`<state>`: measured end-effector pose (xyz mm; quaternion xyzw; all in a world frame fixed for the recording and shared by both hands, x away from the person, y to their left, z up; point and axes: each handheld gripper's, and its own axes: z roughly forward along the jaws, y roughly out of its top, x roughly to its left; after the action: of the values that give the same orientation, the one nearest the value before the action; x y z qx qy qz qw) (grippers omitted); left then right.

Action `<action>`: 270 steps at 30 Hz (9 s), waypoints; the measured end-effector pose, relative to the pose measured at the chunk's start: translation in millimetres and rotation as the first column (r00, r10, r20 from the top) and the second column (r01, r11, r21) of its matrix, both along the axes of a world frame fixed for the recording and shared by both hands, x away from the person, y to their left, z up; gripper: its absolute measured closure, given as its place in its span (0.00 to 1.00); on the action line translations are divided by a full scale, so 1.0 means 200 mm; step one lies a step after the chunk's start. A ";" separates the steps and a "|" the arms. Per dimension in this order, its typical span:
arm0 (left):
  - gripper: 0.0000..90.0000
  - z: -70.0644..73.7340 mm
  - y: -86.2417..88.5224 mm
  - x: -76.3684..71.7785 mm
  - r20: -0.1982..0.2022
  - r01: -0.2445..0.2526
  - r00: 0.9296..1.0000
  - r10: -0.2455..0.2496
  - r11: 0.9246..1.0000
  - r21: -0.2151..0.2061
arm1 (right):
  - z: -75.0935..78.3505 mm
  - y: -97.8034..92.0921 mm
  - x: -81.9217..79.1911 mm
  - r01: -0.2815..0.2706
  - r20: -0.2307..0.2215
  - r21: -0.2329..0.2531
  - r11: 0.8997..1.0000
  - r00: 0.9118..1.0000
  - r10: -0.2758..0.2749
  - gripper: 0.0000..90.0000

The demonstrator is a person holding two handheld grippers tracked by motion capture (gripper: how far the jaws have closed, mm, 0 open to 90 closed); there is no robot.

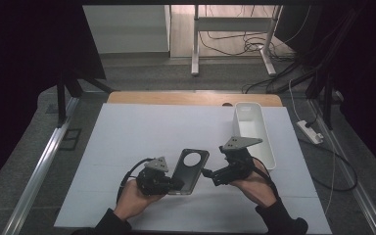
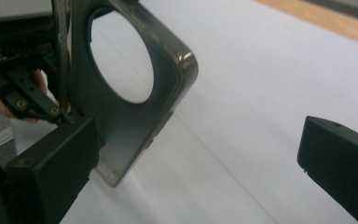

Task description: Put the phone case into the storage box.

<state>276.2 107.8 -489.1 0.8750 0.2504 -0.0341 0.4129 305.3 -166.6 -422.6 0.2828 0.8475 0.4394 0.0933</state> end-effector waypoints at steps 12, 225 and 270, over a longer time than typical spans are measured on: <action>0.94 0.00 -0.02 -0.01 -0.001 0.002 1.000 -0.002 1.000 0.005 | 0.04 0.00 -0.01 0.035 0.002 0.006 0.999 0.999 -0.035 0.00; 0.00 -0.08 0.67 -0.48 0.205 -0.483 0.859 0.469 0.875 0.022 | 0.58 -0.66 0.66 0.401 0.333 -0.044 0.915 0.869 -0.365 0.88; 0.00 -0.08 0.67 -0.47 0.198 -0.491 0.856 0.477 0.871 0.025 | 0.31 -0.68 0.97 0.428 0.437 -0.143 0.892 0.836 -0.331 0.88</action>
<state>182.1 241.5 -504.8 0.7981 0.4239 0.1616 0.3966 499.9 -303.1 -360.8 0.3371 0.7822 0.3571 0.3835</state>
